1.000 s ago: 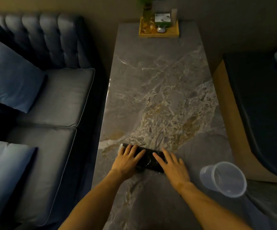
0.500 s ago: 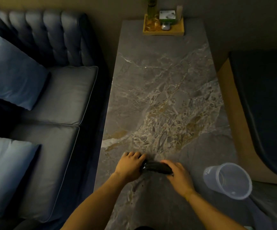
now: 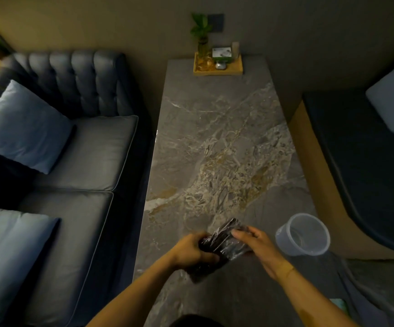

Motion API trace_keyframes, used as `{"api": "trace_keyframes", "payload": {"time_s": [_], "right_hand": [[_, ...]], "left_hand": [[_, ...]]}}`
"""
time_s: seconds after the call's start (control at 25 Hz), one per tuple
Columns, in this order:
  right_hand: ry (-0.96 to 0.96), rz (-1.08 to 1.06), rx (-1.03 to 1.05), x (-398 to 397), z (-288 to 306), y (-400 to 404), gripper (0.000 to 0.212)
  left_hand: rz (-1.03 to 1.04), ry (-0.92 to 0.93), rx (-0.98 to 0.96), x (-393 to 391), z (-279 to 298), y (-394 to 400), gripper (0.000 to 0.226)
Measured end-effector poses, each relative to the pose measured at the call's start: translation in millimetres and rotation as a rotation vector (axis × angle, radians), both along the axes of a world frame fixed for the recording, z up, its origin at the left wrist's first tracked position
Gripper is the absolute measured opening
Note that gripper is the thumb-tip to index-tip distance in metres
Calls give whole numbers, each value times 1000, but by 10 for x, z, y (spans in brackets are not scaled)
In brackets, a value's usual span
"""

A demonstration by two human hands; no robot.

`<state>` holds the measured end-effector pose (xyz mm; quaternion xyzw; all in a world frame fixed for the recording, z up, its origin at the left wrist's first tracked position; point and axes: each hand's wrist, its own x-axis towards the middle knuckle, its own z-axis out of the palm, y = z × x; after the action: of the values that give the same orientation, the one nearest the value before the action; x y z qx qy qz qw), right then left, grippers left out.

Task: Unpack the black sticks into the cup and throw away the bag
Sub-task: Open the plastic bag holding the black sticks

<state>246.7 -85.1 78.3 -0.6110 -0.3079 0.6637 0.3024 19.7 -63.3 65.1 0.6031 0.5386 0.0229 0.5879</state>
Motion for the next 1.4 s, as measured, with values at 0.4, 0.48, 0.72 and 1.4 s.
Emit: {"api": "trace_keyframes", "payload": {"time_s": [0.4,0.48,0.72,1.4], "right_hand": [[262,-292,23,-288,73,-481,50],[235,-251,19,-267,73,-544,41],[118,-68,138,-179,152,-662,23],[133,195,197,-1,160,-765,43]], "left_hand": [[406,-441,-208,440,202,-622,25],[366,-382,-146,445,196,-698,33],[-96,209,891,332,263,-707,86],[48,-98,966,458,784,-483,11]]}}
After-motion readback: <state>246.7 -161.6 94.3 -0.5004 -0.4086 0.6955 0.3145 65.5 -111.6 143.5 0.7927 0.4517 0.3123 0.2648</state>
